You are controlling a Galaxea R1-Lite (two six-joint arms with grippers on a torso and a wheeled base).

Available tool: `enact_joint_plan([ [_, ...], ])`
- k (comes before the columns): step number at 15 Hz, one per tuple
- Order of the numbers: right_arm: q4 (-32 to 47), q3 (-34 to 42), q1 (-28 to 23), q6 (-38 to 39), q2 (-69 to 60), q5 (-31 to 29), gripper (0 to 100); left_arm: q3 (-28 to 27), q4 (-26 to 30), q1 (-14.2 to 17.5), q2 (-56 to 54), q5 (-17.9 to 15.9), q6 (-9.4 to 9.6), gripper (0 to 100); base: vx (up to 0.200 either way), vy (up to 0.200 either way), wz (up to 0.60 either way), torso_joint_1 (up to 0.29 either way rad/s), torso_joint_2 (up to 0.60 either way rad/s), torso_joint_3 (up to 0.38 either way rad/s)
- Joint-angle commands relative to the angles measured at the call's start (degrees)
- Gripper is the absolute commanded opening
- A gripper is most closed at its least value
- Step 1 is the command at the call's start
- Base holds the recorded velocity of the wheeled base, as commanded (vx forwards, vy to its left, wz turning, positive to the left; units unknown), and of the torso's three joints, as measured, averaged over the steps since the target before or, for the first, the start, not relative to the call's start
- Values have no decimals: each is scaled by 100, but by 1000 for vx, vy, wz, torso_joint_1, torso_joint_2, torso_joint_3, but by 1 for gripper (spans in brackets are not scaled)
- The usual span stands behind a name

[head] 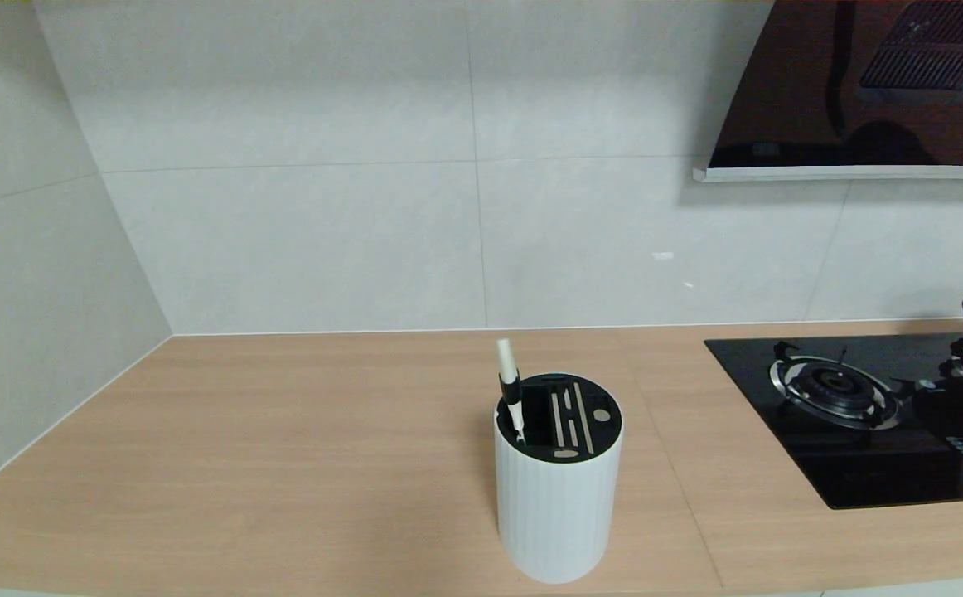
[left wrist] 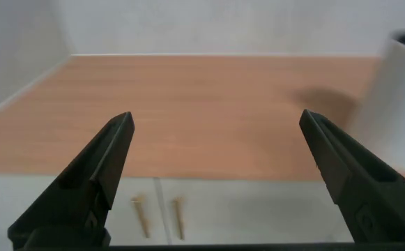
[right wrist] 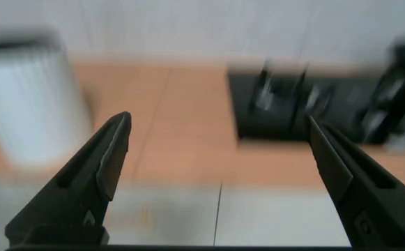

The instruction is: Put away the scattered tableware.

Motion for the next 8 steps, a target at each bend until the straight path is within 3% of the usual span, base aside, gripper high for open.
enact_joint_plan([
  [1,-9,38,7,-1,1,56,100,18,8,2,14,-5,91,100,0,0,0,0,0,0],
  [2,-9,38,7,7,1,74,100,18,8,2,14,-14,82,100,0,0,0,0,0,0],
  [4,-9,38,7,183,1,74,100,18,-1,2,5,-14,-208,100,0,0,0,0,0,0],
  [8,-9,38,7,192,1,74,100,18,-1,2,5,-14,-225,100,0,0,0,0,0,0],
])
